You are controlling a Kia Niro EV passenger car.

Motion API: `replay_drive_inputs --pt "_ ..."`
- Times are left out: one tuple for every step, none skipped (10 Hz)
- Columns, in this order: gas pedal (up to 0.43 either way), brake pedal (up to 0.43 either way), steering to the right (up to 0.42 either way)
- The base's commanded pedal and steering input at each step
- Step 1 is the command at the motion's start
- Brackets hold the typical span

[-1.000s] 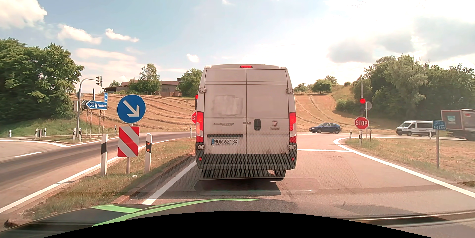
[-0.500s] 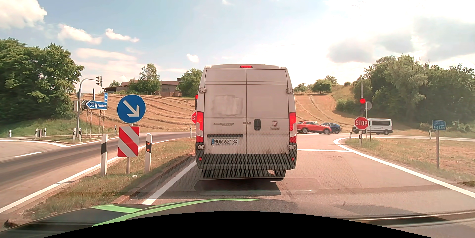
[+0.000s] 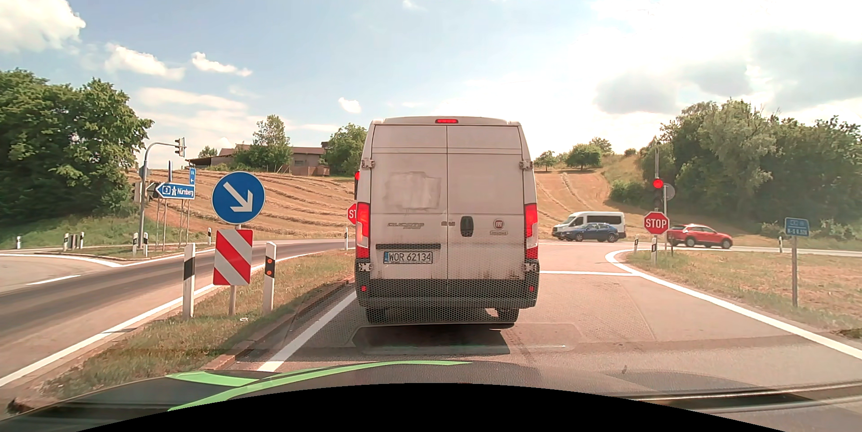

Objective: Follow the waypoints while adhering to traffic rules and regulations

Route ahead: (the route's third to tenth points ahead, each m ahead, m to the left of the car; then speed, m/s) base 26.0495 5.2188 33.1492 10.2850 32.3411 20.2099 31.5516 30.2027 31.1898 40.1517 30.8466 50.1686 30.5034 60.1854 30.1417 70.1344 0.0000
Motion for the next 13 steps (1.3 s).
replay_drive_inputs --pt "0.0 0.335 -0.002" --pt "0.0 0.329 -0.002" --pt "0.0 0.335 -0.001" --pt "0.0 0.335 -0.002" --pt "0.0 0.335 -0.002" --pt "0.0 0.335 -0.002" --pt "0.0 0.335 -0.002" --pt "0.0 0.335 -0.002" --pt "0.0 0.335 -0.002" --pt "0.0 0.335 -0.002" --pt "0.0 0.335 -0.002" --pt "0.0 0.335 -0.002" --pt "0.0 0.335 -0.002"
